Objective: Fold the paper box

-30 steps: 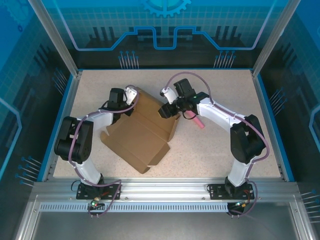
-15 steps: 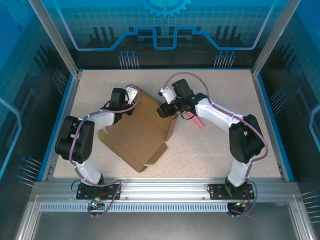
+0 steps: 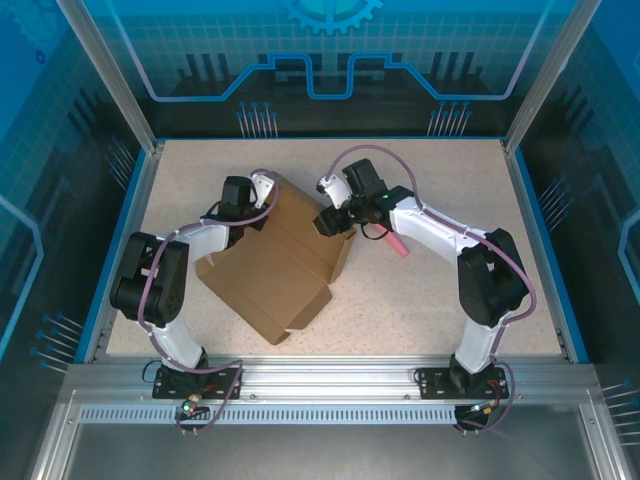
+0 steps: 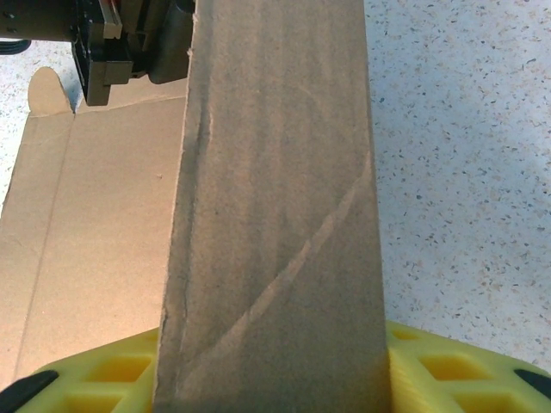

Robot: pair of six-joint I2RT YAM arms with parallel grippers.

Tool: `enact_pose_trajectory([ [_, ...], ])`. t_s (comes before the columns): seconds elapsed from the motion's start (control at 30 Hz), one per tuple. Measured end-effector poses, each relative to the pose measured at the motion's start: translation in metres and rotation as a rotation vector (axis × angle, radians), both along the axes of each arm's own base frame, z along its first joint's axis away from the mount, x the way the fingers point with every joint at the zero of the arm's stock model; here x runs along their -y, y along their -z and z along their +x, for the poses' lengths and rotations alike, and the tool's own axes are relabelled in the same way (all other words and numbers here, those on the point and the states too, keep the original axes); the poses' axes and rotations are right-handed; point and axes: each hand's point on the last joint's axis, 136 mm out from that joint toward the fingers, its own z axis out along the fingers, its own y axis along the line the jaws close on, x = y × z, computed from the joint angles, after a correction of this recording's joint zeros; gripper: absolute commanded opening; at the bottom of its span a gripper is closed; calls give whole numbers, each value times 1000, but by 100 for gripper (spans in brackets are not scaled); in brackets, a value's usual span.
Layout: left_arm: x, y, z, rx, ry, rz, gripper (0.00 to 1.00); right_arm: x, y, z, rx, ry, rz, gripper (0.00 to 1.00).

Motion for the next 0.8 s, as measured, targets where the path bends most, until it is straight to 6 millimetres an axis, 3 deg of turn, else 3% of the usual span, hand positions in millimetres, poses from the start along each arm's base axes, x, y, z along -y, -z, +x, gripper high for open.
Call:
enact_pose_trajectory([
  [0.47,-3,-23,-16,46,-9,-22,58,1,1,0,-9,11,0,44],
  [0.8,-11,-49,-33,77,-61,-108,64,6,6,-3,-81,80,6,42],
])
